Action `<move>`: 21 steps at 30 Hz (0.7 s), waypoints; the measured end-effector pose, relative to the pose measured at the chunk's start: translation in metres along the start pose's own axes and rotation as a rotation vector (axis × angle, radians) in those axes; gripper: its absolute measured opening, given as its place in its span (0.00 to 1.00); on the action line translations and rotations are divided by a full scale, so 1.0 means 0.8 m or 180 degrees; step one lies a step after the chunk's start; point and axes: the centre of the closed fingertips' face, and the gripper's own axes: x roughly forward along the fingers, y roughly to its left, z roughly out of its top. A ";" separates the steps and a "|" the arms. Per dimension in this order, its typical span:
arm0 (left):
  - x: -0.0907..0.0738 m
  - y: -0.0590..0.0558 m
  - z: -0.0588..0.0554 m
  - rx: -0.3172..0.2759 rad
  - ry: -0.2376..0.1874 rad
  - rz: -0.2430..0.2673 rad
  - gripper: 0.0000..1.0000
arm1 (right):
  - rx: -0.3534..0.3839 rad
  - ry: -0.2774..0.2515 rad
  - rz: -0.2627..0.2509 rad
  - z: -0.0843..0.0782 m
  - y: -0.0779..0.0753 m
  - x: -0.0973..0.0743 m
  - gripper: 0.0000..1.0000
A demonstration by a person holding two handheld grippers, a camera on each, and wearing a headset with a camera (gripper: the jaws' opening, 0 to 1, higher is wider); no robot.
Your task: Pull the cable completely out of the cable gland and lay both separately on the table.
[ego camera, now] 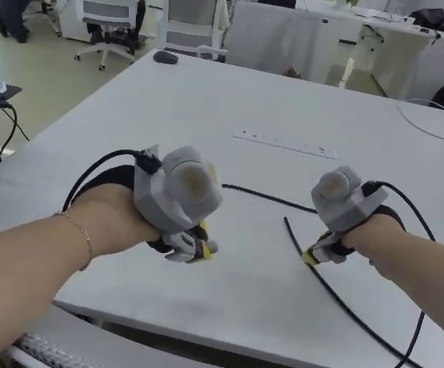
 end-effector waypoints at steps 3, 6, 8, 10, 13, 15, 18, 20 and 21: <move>0.003 0.004 0.005 0.0021 0.0023 -0.0032 0.17 | 0.0095 -0.0224 0.0105 0.010 0.011 -0.022 0.28; 0.016 0.004 0.006 0.0045 0.0072 -0.0164 0.17 | 0.0186 -0.0504 0.0218 0.017 0.029 -0.060 0.31; 0.028 0.004 0.000 0.0151 0.0170 -0.0238 0.17 | 0.0197 -0.0606 0.0260 0.014 0.041 -0.086 0.32; 0.042 0.005 -0.005 0.0158 0.0232 -0.0275 0.17 | 0.0181 -0.0683 0.0230 0.008 0.048 -0.104 0.32; 0.071 0.004 -0.009 0.0047 0.0194 -0.0414 0.17 | 0.0158 -0.0760 0.0219 -0.008 0.058 -0.129 0.31; 0.086 0.004 -0.015 -0.0020 0.0229 -0.0493 0.17 | 0.0200 -0.0856 0.0239 -0.015 0.065 -0.144 0.31; 0.103 -0.001 -0.012 -0.0166 0.0148 -0.0600 0.17 | 0.0252 -0.0914 0.0215 -0.028 0.069 -0.160 0.30; 0.111 -0.003 -0.017 -0.0165 0.0217 -0.0626 0.17 | 0.0285 -0.0947 0.0195 -0.037 0.069 -0.170 0.30; 0.113 -0.003 -0.020 -0.0148 0.0271 -0.0626 0.17 | 0.0296 -0.0956 0.0191 -0.040 0.069 -0.173 0.30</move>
